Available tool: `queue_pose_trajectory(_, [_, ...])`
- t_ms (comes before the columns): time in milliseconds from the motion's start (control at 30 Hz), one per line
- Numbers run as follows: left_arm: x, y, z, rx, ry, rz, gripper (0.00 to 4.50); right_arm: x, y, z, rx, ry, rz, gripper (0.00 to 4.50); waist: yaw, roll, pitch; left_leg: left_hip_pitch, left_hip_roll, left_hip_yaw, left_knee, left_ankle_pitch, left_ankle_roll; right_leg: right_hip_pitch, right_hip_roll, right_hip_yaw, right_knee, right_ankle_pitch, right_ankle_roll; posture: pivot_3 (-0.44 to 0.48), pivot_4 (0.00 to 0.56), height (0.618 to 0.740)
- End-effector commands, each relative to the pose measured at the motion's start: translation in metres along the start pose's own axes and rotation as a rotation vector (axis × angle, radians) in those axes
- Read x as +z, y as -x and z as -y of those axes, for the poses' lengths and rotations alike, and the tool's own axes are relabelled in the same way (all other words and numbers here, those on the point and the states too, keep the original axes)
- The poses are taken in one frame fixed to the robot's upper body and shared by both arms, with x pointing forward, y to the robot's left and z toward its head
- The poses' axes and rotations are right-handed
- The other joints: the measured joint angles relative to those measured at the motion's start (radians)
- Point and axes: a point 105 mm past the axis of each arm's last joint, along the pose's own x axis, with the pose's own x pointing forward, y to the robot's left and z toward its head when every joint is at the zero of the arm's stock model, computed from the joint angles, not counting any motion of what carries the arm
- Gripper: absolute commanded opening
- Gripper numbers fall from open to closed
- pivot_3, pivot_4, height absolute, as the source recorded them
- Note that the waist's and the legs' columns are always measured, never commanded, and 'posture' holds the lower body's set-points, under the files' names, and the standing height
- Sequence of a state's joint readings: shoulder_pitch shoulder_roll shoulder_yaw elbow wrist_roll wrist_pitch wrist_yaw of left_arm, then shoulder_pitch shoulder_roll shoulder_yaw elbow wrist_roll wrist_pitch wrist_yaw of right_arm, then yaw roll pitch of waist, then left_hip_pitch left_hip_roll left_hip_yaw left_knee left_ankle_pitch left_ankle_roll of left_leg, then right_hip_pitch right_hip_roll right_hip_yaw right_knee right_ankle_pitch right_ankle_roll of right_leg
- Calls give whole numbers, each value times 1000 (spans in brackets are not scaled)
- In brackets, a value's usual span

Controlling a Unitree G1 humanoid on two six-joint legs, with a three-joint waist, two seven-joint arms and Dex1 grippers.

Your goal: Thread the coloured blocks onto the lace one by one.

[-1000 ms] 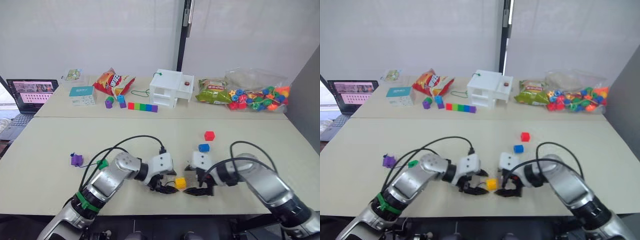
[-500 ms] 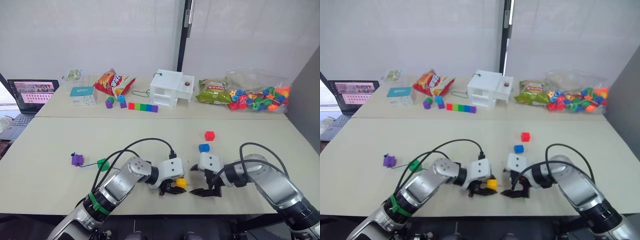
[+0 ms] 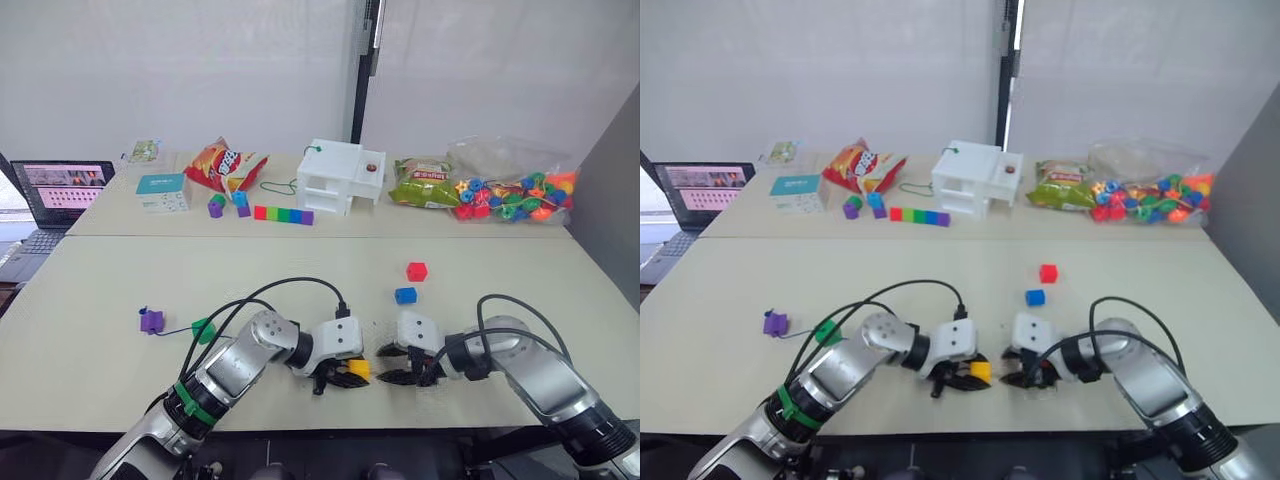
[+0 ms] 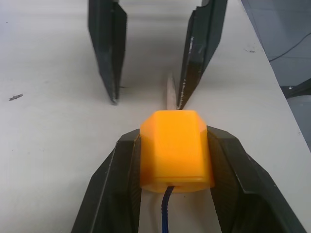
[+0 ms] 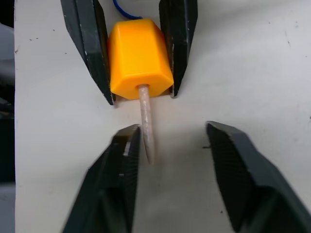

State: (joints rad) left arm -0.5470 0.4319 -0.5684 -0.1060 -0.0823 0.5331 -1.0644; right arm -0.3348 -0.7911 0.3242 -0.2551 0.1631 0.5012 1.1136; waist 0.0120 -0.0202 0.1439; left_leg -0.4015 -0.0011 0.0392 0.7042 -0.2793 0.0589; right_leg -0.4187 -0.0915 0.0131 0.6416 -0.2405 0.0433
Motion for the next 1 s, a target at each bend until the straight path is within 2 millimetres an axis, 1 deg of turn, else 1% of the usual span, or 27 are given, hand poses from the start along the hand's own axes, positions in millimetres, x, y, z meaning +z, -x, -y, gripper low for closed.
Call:
queue_pose_trajectory(33, [-10,-1,3,-27,18,-37,1347,-1,-1,-1,-11,9,-13,644,0,0,0,0,0,0,0,0,0,0,0,0,0,0,0,0,150,740])
queue_pose_trajectory(100, [-10,0,3,-30,18,-38,1347,-2,-2,-2,-11,11,-15,24,0,0,0,1,0,0,0,0,0,1,0,0,0,0,0,0,150,740])
queue_pose_trajectory(200, [-11,2,3,-34,21,-38,1347,-2,-3,-1,-18,13,-11,0,-2,0,0,2,0,0,0,0,0,1,0,0,0,0,0,0,150,740])
queue_pose_trajectory(300, [-16,10,1,-28,35,-47,1347,0,-4,-1,-17,13,-6,0,-4,0,0,2,0,0,0,0,0,1,1,0,0,0,0,0,150,740])
queue_pose_trajectory(467, [-27,40,-2,22,43,-52,1347,5,-3,-1,-12,29,2,0,-11,0,0,2,1,0,-1,0,0,0,1,1,1,0,0,0,150,740])
queue_pose_trajectory(533, [-35,65,-7,78,50,-63,1347,10,-3,0,-15,33,12,0,-13,0,0,2,1,0,-1,0,0,0,1,1,1,0,0,0,150,740])
queue_pose_trajectory(600, [-43,88,-7,112,57,-83,1347,13,-2,1,-17,35,16,0,-19,0,0,1,2,0,-1,0,0,-1,1,1,1,0,-1,0,150,740])
queue_pose_trajectory(633, [-45,95,-6,119,59,-90,1347,13,-1,1,-18,36,17,0,-20,0,0,1,2,0,-2,0,0,-2,1,1,1,-1,-1,0,150,740])
queue_pose_trajectory(667, [-52,106,-5,133,63,-115,1347,15,-1,2,-20,37,20,0,-20,0,0,2,2,0,-3,0,-1,-2,1,1,2,-1,-1,0,150,740])
queue_pose_trajectory(700, [-69,126,-5,170,79,-174,1347,16,-1,1,-18,39,25,0,-20,0,0,1,2,0,-3,0,-1,-2,0,0,1,-1,-1,0,150,740])
queue_pose_trajectory(733, [-92,151,-4,206,117,-261,1347,17,-1,1,-13,40,27,0,-22,0,0,1,2,0,-3,0,-1,-2,0,1,1,-1,-1,0,150,740])
queue_pose_trajectory(767, [-117,182,1,230,160,-369,1347,17,-1,0,-10,39,29,0,-27,-1,0,1,2,1,-4,0,-1,-2,0,1,1,-1,-1,0,150,740])
queue_pose_trajectory(800, [-131,201,6,239,186,-436,1347,17,-1,0,-7,38,30,0,-30,-1,-1,2,2,1,-5,0,-1,-3,0,1,1,-1,-2,0,150,740])
queue_pose_trajectory(833, [-138,216,8,257,205,-470,1347,16,-1,0,-1,37,27,0,-33,-1,-1,4,3,1,-7,0,-1,-2,0,1,0,-1,-3,0,150,740])
queue_pose_trajectory(867, [-142,225,8,277,202,-484,1347,16,-2,0,2,37,26,0,-34,0,-1,6,3,2,-10,0,-1,-2,0,1,0,-2,-4,0,150,740])
queue_pose_trajectory(967, [-143,233,6,308,177,-486,1347,15,-2,1,6,38,22,0,-27,4,0,10,4,4,-12,0,-1,-1,0,0,2,-3,-6,0,150,740])
queue_pose_trajectory(1000, [-145,237,6,322,187,-491,1847,15,-2,2,8,40,20,0,-26,4,0,9,4,4,-12,0,-1,-1,0,0,2,-3,-6,0,150,740])
